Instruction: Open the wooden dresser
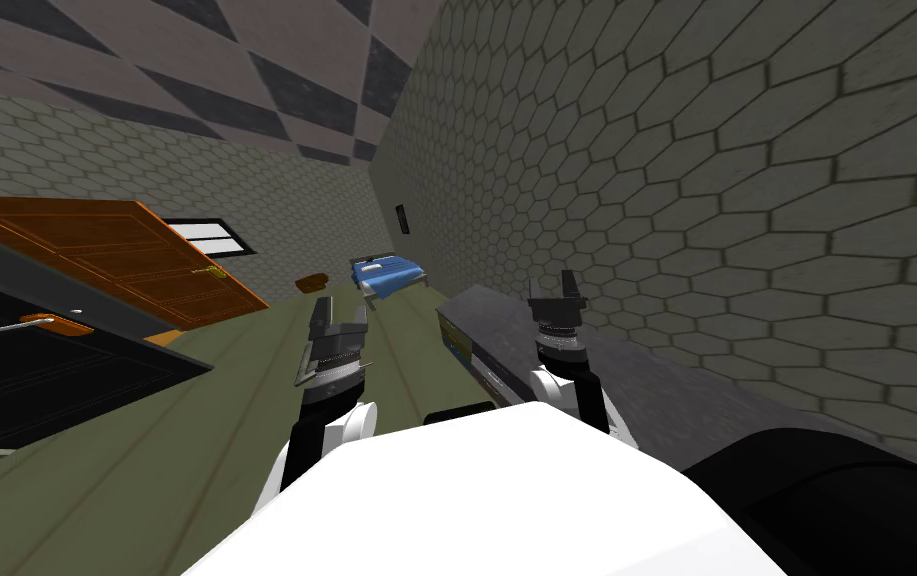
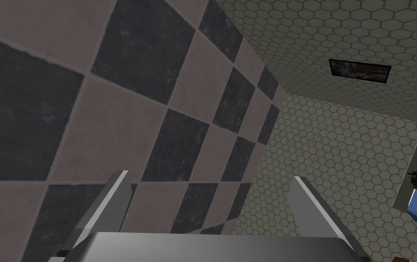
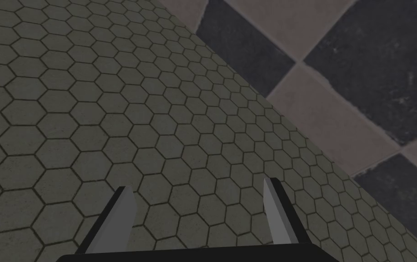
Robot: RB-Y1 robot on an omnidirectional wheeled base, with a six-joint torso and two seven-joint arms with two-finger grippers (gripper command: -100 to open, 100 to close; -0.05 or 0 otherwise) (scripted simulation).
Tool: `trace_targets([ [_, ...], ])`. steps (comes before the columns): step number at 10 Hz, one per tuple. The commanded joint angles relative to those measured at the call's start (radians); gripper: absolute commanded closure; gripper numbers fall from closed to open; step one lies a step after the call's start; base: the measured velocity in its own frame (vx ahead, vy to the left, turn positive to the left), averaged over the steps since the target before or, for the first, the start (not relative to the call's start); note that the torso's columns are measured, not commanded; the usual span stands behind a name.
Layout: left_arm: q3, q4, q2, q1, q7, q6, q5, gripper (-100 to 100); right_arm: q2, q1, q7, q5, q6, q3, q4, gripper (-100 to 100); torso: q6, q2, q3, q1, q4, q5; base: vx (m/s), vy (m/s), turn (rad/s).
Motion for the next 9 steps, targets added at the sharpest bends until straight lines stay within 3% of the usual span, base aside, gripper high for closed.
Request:
trace_targets([
  [1, 0.000, 0.000, 0.000, 0.000, 0.000, 0.000, 0.000, 0, 0.000, 0.000, 0.000, 0.000, 0.000, 0.000, 0.000, 0, 0.000, 0.041, -0.082, 0.000, 0.041, 0.000, 0.000, 0.000, 0.000],
  [9, 0.000, 0.000, 0.000, 0.000, 0.000, 0.000, 0.000, 0, 0.000, 0.000, 0.000, 0.000, 0.000, 0.000, 0.000, 0, 0.000, 0.618, -1.234, 0.000, 0.617, 0.000, 0.000, 0.000, 0.000],
])
